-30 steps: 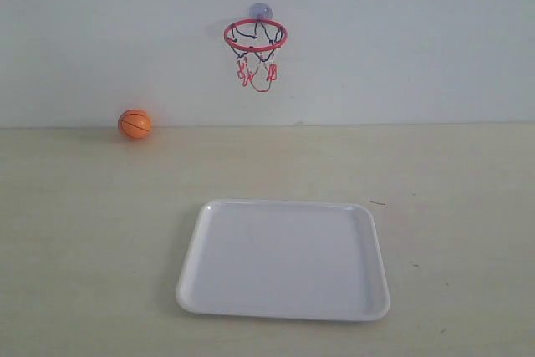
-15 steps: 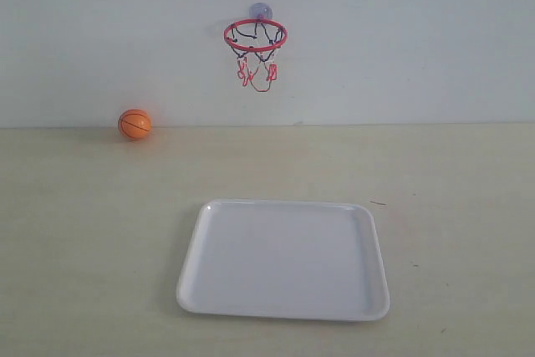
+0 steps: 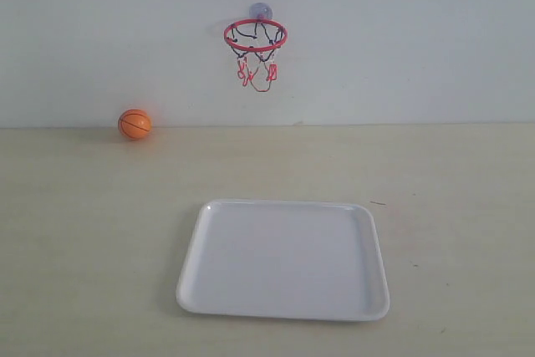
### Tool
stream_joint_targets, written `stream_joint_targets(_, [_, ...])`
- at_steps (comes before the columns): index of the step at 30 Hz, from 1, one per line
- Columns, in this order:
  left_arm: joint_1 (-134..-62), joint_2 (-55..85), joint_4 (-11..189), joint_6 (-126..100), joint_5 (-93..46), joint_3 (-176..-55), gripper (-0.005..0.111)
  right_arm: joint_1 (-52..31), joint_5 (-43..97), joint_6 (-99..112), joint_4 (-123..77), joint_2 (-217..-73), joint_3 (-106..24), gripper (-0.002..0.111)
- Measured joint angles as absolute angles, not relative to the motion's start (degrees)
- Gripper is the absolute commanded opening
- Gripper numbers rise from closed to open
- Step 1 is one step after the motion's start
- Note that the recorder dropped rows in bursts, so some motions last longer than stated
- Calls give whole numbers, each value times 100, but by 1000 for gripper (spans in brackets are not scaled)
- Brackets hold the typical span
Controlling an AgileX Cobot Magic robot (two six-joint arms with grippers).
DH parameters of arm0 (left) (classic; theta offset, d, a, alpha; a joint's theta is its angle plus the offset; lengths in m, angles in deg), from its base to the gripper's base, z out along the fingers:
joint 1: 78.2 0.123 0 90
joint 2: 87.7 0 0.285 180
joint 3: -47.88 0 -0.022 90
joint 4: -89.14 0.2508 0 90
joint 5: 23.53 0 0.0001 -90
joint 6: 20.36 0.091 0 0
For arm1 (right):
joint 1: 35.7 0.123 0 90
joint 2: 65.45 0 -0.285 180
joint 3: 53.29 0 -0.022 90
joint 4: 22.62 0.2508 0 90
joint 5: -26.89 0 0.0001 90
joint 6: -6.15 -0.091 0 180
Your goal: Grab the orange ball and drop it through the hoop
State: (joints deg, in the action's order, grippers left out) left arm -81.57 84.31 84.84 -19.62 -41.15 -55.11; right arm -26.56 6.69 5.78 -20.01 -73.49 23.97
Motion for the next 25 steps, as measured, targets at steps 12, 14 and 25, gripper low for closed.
stream_joint_targets(12, [-8157, 8431, 8484, -1962, -4115, -5511, 4, -2656, 669, 578, -2001, -7349, 2397, 0])
stream_joint_targets(14, [-8157, 8431, 8484, -1962, -4115, -5511, 4, -2656, 669, 578, -2001, -7349, 2397, 0])
stream_joint_targets(25, [-8157, 8431, 8484, -1962, -4115, -5511, 4, -2656, 751, 578, -2001, -7349, 2397, 0])
